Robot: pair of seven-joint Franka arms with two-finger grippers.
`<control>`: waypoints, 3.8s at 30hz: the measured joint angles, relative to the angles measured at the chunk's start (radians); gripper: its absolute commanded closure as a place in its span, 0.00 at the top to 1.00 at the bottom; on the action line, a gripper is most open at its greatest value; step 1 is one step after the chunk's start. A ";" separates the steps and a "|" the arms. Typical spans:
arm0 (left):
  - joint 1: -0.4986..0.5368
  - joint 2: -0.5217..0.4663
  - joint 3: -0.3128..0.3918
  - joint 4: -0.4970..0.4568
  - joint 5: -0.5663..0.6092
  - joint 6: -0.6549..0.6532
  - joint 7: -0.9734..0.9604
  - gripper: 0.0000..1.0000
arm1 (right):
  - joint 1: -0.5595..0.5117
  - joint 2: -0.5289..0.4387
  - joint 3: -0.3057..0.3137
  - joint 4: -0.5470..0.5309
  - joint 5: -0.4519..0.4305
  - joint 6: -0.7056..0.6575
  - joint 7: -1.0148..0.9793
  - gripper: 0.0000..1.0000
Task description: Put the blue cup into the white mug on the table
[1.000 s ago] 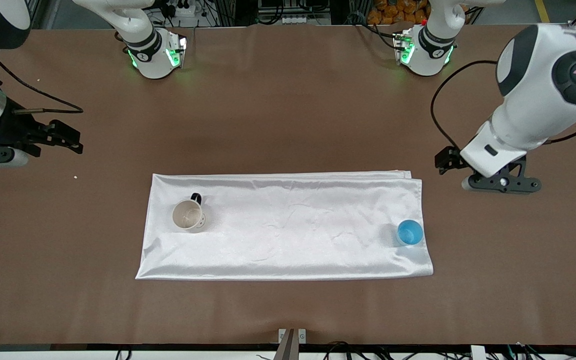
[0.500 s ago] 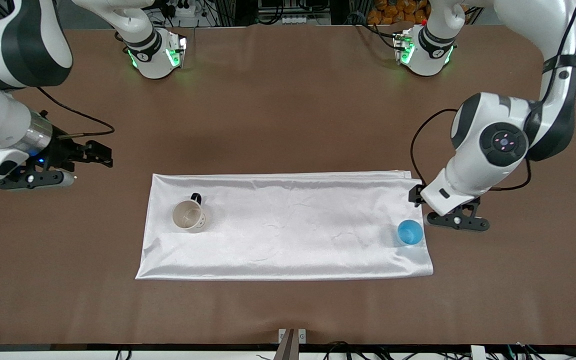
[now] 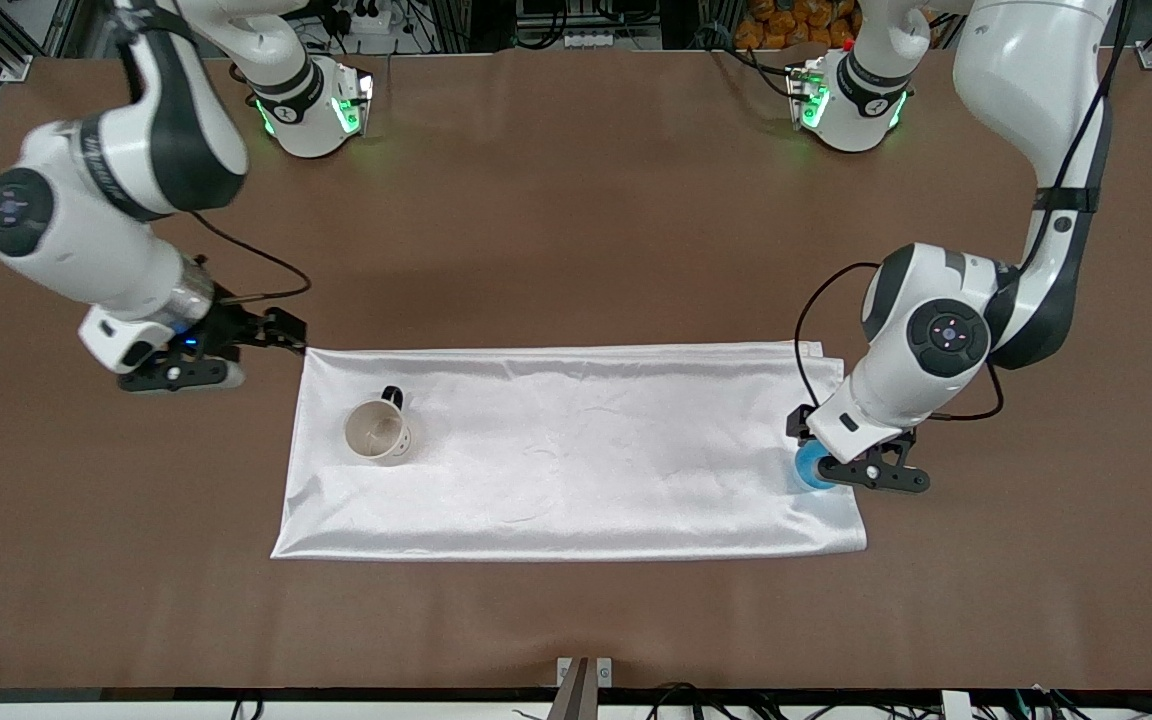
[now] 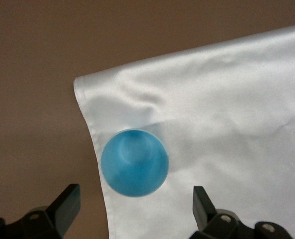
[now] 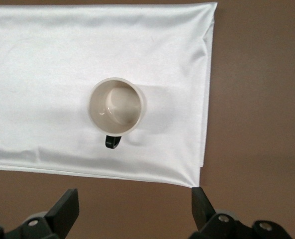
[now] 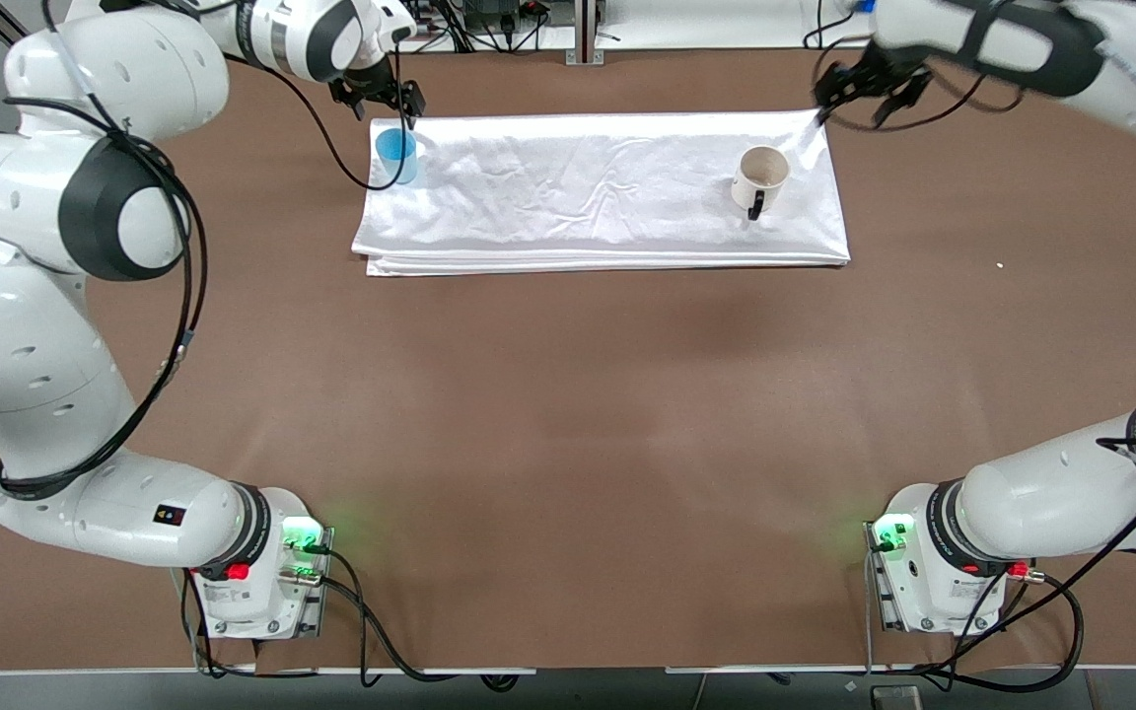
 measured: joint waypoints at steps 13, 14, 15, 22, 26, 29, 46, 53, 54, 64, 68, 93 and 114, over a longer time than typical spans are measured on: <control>-0.030 0.079 -0.003 0.006 0.009 0.103 -0.043 1.00 | 0.058 0.056 0.001 -0.096 -0.004 0.151 0.040 1.00; -0.031 0.085 -0.003 0.006 0.011 0.110 -0.044 1.00 | 0.059 0.065 0.001 -0.096 -0.005 0.160 0.040 1.00; -0.031 0.089 -0.004 0.006 0.011 0.117 -0.045 1.00 | 0.059 0.075 0.001 -0.096 -0.005 0.172 0.040 1.00; -0.031 0.113 -0.005 0.006 0.012 0.132 -0.046 1.00 | 0.069 0.154 0.001 -0.098 -0.005 0.276 0.040 1.00; -0.028 0.124 -0.005 0.006 0.012 0.132 -0.046 1.00 | 0.077 0.194 0.001 -0.098 -0.005 0.323 0.040 1.00; -0.027 0.130 -0.005 0.006 0.012 0.132 -0.046 0.85 | 0.084 0.220 0.001 -0.098 -0.005 0.355 0.040 1.00; -0.018 0.146 -0.004 -0.005 0.013 0.132 -0.046 0.00 | 0.094 0.321 -0.001 -0.098 -0.009 0.512 0.040 1.00; -0.014 0.140 -0.003 -0.004 0.025 0.129 -0.046 0.00 | 0.092 0.337 -0.011 -0.093 -0.057 0.550 0.040 1.00; -0.013 0.139 -0.003 -0.004 0.025 0.129 -0.046 0.00 | 0.090 0.338 -0.012 -0.092 -0.064 0.554 0.040 1.00; -0.012 0.137 -0.003 -0.004 0.025 0.127 -0.046 0.00 | 0.088 0.365 -0.015 -0.076 -0.081 0.581 0.040 0.98; -0.012 0.128 -0.003 -0.003 0.025 0.108 -0.046 0.00 | 0.088 0.382 -0.015 -0.068 -0.081 0.586 0.040 0.98; -0.014 -0.166 -0.021 0.011 0.022 -0.246 -0.061 0.00 | 0.091 0.416 -0.015 -0.059 -0.154 0.638 0.039 0.00; -0.010 -0.499 -0.038 0.007 -0.083 -0.623 -0.124 0.00 | 0.137 0.366 -0.001 -0.080 -0.179 0.621 0.180 0.00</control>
